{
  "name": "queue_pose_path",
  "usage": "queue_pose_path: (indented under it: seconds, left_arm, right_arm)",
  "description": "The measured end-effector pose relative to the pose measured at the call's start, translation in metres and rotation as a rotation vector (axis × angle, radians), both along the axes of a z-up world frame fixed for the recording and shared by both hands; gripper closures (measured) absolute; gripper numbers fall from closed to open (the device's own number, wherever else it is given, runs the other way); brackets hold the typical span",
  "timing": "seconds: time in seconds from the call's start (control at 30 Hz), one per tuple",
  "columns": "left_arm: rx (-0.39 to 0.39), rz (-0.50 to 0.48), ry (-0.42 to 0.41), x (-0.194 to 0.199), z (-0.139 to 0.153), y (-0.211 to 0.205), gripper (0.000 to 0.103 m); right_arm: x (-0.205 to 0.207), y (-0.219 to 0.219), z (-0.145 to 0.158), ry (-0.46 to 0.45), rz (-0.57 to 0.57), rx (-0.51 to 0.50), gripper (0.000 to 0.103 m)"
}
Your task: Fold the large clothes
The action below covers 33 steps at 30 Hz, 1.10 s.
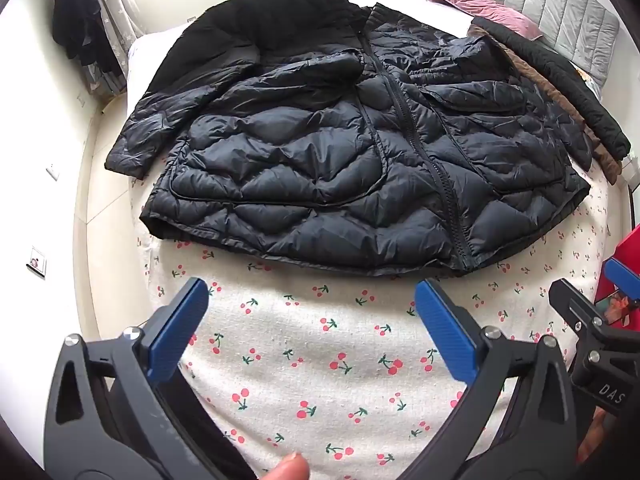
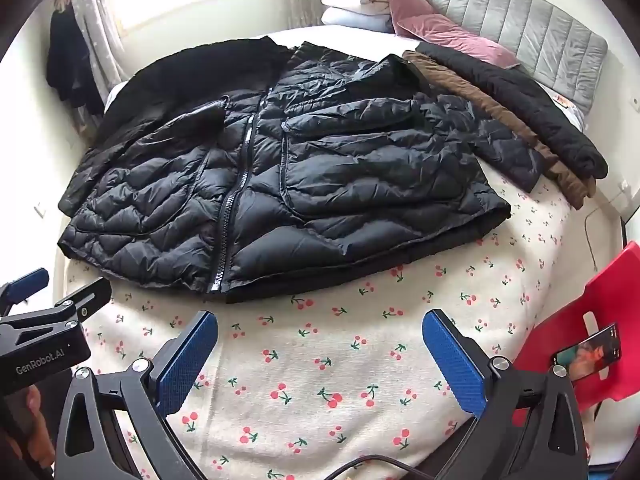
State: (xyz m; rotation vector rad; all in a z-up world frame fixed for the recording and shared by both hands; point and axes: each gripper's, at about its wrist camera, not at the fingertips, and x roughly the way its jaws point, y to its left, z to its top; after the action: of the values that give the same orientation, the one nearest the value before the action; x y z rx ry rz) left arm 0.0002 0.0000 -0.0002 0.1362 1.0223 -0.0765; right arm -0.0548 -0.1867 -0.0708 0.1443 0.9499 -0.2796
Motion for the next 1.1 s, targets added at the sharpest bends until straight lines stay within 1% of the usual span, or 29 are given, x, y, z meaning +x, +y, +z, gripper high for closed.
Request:
queue_pose_path:
  seconds: [1.1]
  left_arm:
    - [0.003, 0.0, 0.002, 0.0, -0.0027, -0.0027, 0.0]
  right_arm:
    - [0.0002, 0.0015, 0.0003, 0.0, 0.002, -0.001, 0.0]
